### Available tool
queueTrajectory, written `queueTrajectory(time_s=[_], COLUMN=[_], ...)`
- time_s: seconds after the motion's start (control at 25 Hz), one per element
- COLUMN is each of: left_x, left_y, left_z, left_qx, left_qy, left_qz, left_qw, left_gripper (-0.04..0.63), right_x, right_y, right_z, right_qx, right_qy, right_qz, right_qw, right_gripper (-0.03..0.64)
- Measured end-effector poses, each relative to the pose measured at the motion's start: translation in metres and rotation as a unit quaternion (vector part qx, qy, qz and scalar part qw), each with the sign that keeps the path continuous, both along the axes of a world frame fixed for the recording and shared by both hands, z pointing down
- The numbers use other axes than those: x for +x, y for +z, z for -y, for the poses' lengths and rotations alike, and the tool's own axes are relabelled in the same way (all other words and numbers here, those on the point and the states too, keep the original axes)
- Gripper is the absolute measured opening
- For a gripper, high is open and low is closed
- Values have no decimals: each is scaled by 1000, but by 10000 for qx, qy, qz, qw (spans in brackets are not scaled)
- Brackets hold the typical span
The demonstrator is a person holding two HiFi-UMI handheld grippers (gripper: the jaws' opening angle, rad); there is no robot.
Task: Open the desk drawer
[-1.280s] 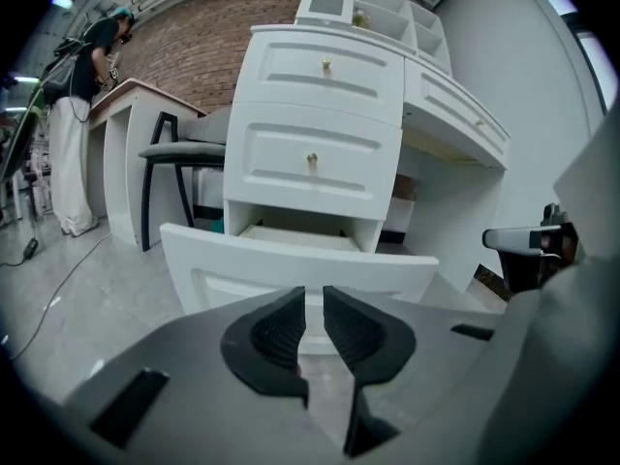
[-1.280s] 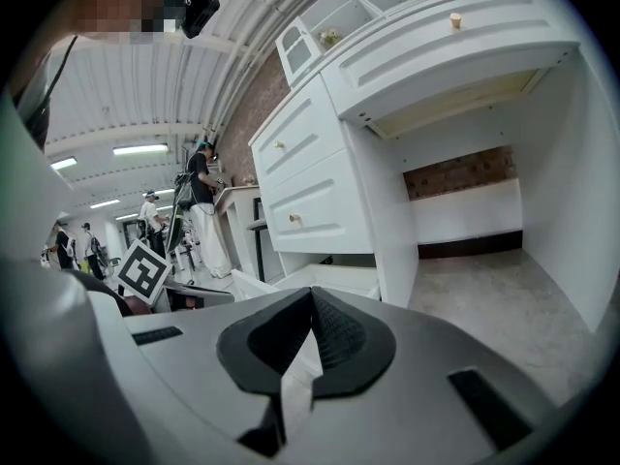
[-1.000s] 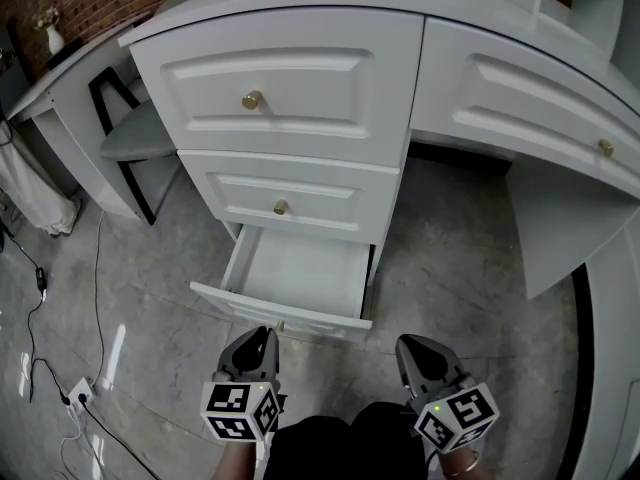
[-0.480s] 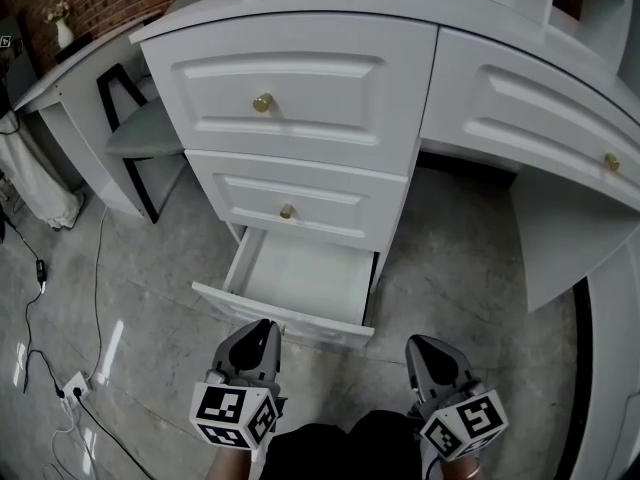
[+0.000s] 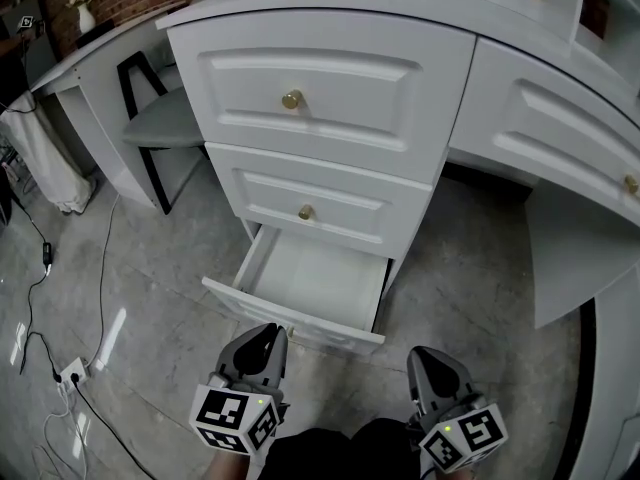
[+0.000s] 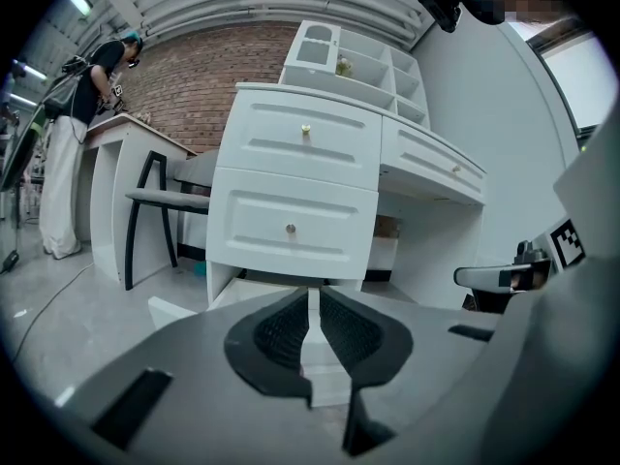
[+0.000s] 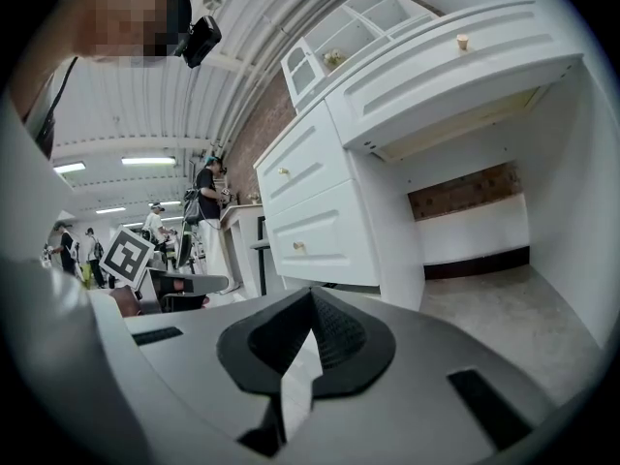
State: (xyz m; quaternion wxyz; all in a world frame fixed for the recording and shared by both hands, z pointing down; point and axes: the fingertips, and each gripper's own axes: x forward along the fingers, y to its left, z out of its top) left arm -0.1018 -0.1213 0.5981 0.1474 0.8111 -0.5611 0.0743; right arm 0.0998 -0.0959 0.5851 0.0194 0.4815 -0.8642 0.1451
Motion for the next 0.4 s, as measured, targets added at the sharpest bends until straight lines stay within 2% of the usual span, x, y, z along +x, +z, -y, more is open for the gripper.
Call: queueTrajectory(time_s=[0.4], left_x=[-8], left_y=[9], left_z=[5], left_qx=[-12], left_qy=[37], left_qz=[4], left_qw=[10000], left_gripper=[40], right_x=[-17], right_y=[11], right_z=[3], right_qx=[55], right_qy=[-257], right_qz=[39], right_qw=[9996], right_gripper=[5])
